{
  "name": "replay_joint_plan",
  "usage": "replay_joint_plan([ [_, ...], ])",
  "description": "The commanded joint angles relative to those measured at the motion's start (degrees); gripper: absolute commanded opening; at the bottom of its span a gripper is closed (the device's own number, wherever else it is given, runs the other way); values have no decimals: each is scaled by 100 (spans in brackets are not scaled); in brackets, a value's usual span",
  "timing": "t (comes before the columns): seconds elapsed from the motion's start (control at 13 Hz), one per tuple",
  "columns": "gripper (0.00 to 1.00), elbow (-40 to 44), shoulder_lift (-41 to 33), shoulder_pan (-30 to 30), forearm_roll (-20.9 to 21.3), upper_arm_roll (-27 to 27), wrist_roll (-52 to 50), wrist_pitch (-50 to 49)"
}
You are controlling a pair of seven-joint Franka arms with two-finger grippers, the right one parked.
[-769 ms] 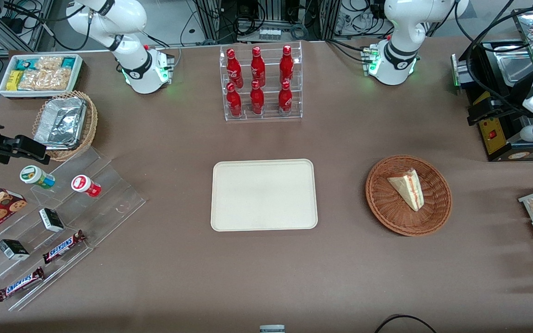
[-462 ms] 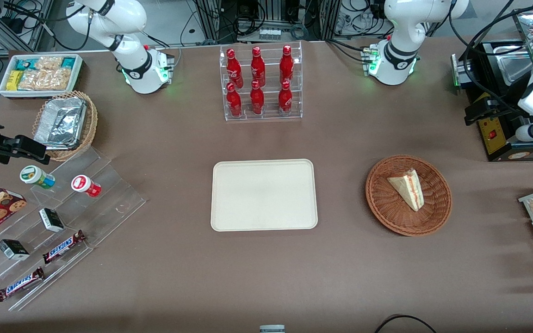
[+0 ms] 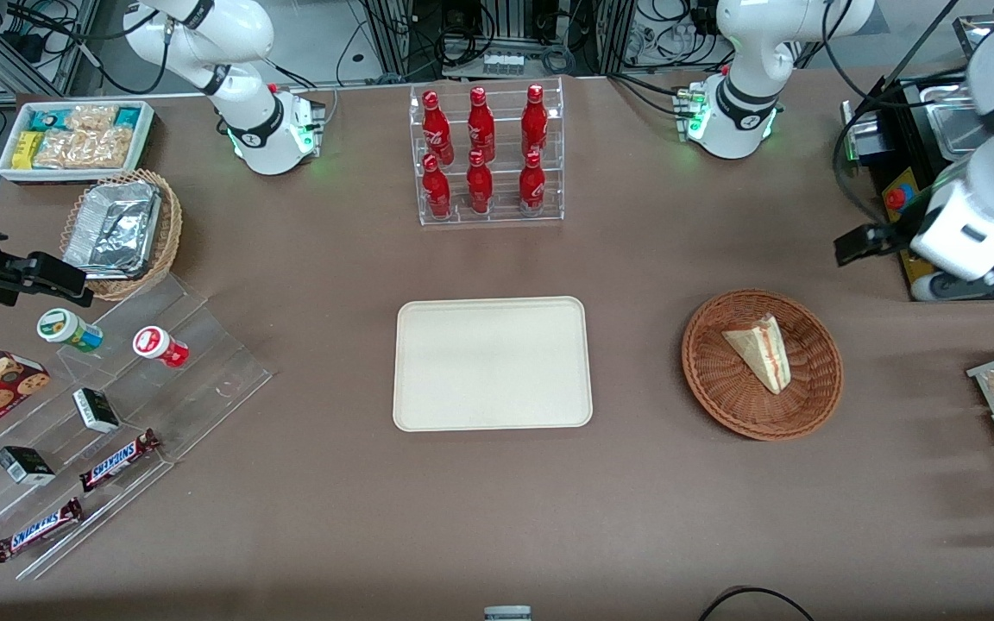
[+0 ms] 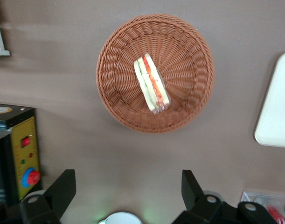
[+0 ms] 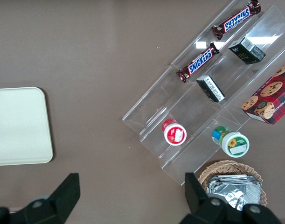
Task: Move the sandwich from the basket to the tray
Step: 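Move the left gripper over the sandwich in the wicker basket, then lower the left gripper and close it on the wrapped sandwich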
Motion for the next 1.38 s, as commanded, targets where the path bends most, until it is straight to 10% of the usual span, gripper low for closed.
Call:
replay_joint_plan([
  [0.0, 100, -1063, -297, -71, 71, 66, -543, 940],
  [0.38, 100, -2296, -192, -123, 71, 48, -2106, 2752],
  [1.31, 100, -2306, 906, -466, 71, 39, -2794, 3597],
])
